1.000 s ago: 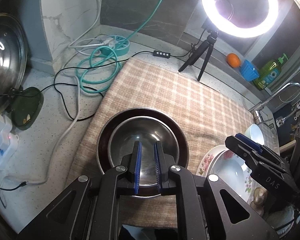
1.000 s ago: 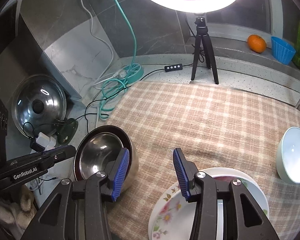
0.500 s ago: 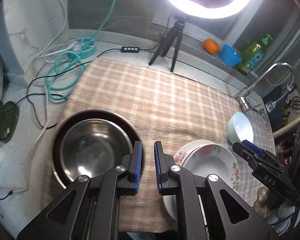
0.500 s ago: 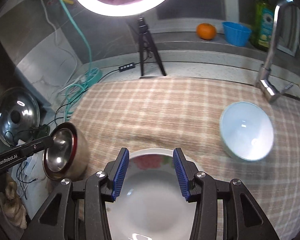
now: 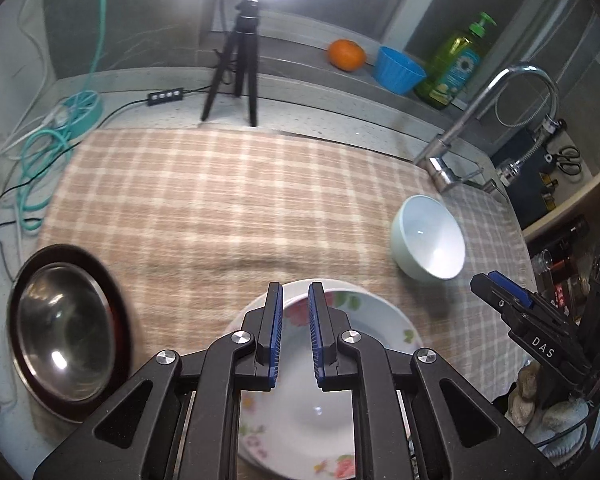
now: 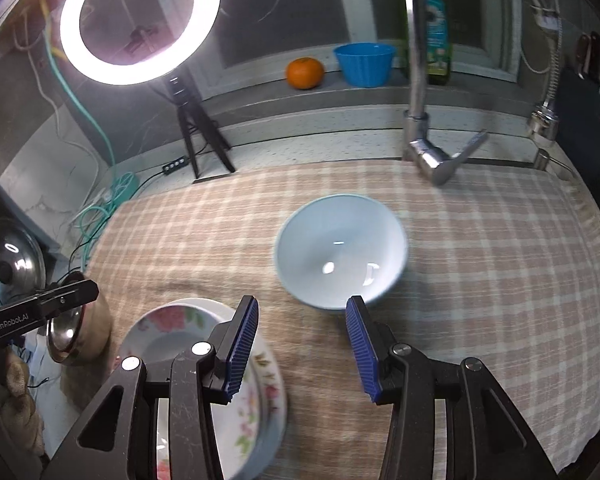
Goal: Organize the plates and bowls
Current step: 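Move both grippers to the white ceramic bowl rim, then close both grippers on the white ceramic bowl rim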
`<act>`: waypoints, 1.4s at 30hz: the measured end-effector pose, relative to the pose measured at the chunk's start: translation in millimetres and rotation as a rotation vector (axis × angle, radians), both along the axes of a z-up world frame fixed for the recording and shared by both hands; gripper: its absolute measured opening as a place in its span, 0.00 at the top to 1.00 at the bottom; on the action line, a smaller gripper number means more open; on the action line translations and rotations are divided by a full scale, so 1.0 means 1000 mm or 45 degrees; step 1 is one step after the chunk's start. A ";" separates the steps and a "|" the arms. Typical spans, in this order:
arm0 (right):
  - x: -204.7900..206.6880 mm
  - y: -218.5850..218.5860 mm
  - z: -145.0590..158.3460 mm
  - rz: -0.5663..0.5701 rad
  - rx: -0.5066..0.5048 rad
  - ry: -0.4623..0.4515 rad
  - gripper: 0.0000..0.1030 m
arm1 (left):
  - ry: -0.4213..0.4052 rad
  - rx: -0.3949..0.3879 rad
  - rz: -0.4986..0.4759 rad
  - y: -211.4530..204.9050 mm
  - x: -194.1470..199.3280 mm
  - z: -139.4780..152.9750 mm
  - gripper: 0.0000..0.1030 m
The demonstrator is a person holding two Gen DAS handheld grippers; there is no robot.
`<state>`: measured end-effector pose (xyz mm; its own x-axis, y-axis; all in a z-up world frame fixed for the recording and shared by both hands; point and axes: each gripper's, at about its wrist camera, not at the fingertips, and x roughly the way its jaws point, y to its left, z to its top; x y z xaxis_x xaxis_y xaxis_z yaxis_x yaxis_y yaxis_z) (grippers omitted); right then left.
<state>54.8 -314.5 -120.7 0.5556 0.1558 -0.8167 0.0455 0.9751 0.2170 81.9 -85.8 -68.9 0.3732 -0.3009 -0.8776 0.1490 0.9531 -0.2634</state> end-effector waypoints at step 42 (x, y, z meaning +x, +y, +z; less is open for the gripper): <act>0.060 -0.087 -0.042 -0.055 0.197 0.154 0.80 | 0.139 -0.038 -0.135 -0.130 0.068 -0.056 0.81</act>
